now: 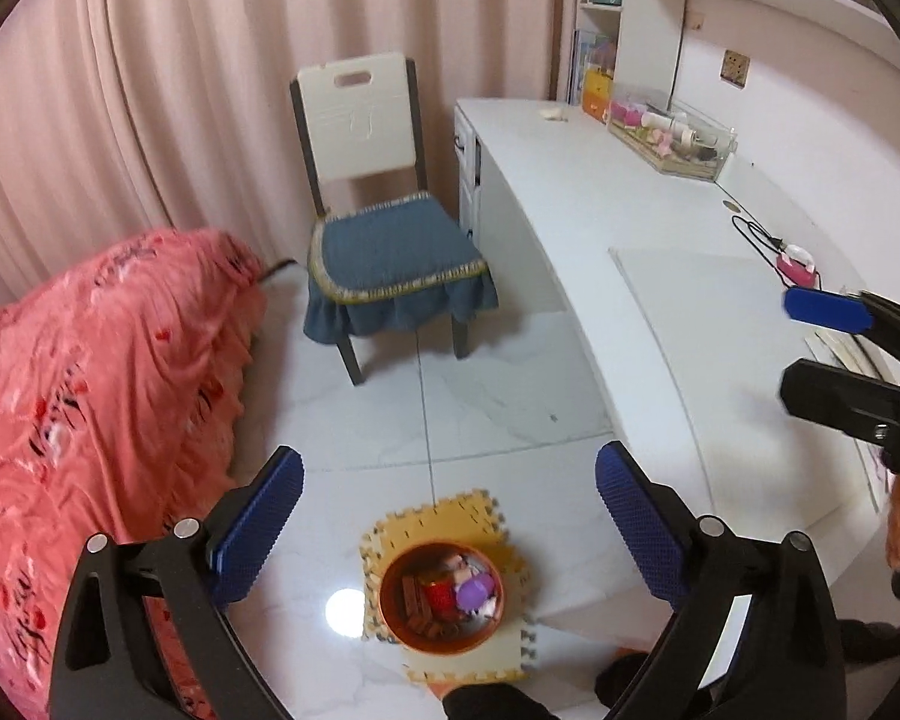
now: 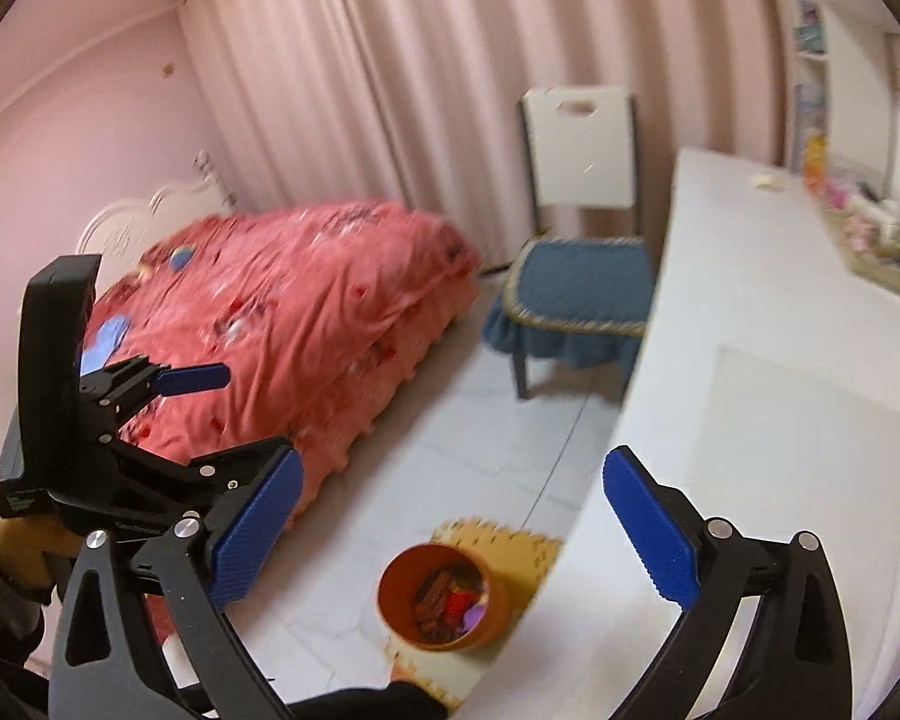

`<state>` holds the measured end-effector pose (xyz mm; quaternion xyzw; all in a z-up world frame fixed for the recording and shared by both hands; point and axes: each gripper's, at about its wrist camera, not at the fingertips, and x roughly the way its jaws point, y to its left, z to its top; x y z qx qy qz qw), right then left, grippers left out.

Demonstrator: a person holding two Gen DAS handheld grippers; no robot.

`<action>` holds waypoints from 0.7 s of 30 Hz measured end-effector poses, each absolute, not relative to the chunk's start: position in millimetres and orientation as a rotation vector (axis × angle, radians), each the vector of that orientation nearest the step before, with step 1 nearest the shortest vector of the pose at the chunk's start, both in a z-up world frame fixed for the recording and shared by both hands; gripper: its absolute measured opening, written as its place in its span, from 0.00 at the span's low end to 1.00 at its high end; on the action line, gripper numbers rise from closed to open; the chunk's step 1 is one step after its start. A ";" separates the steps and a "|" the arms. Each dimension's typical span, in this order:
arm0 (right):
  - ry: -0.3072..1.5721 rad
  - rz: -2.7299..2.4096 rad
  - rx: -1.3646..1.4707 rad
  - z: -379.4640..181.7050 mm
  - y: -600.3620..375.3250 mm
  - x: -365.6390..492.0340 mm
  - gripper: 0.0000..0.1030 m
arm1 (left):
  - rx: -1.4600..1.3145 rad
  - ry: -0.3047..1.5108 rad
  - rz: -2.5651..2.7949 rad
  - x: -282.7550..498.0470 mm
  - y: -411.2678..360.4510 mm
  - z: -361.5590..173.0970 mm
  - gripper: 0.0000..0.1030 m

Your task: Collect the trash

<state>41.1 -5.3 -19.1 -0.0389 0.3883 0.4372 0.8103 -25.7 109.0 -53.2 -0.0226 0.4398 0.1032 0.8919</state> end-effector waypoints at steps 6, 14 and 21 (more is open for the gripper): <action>0.774 0.853 -0.011 -2.6 -52.2 40.4 0.95 | -0.065 0.850 0.245 -20.7 83.4 -34.9 0.94; 0.681 0.752 -0.008 12.5 -97.1 34.8 0.95 | -0.121 0.772 0.216 -18.6 54.9 -18.1 0.94; 0.669 0.711 0.021 13.9 -120.5 34.2 0.95 | -0.115 0.745 0.200 -12.8 32.9 -12.4 0.94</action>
